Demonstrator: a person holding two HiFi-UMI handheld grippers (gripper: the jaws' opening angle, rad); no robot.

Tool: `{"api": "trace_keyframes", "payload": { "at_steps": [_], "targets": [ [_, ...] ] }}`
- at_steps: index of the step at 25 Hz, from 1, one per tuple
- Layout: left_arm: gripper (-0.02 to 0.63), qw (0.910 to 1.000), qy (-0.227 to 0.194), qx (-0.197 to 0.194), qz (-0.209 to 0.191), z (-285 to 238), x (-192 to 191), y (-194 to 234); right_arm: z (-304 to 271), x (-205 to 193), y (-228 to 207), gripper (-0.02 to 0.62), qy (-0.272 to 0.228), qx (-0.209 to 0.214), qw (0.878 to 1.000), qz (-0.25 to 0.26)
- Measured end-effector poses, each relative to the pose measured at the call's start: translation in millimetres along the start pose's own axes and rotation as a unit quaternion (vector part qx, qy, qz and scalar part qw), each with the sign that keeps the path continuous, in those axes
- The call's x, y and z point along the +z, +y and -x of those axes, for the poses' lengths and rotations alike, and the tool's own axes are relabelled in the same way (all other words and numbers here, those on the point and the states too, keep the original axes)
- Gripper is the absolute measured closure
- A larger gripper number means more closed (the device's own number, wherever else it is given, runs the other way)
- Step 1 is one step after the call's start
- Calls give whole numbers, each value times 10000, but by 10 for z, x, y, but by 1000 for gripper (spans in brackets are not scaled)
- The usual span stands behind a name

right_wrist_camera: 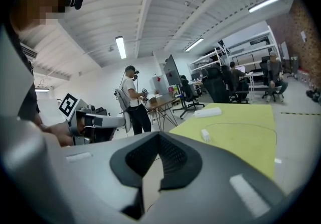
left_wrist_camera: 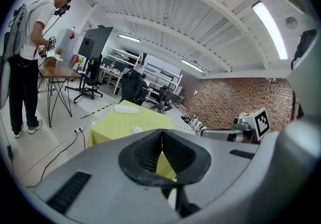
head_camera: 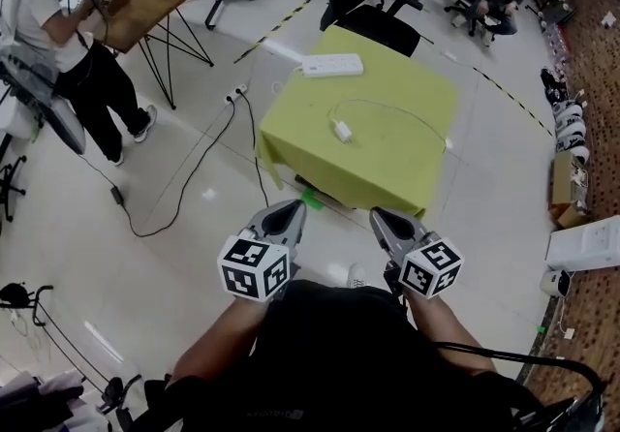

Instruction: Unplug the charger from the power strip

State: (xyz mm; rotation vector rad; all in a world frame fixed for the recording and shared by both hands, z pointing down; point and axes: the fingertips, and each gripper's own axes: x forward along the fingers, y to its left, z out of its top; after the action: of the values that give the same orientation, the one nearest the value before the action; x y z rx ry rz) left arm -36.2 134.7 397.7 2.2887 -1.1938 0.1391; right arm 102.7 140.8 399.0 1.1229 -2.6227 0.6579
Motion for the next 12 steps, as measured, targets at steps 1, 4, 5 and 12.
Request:
{"api": "trace_keyframes", "payload": {
  "at_steps": [1, 4, 5, 12],
  "targets": [
    [599, 10000, -23, 60, 26, -30, 4, -3, 30, 14, -14, 595, 10, 32, 10000, 37],
    [599, 9997, -112, 172, 128, -147, 31, -89, 187, 68, -93, 595, 55, 99, 9998, 150],
    [598, 9997, -136, 179, 134, -191, 35, -145, 257, 83, -133, 595, 57, 102, 9998, 187],
    [600, 9996, -147, 243, -58, -485, 65, -486, 472, 38, -449, 595, 27, 235, 9997, 95]
  ]
}}
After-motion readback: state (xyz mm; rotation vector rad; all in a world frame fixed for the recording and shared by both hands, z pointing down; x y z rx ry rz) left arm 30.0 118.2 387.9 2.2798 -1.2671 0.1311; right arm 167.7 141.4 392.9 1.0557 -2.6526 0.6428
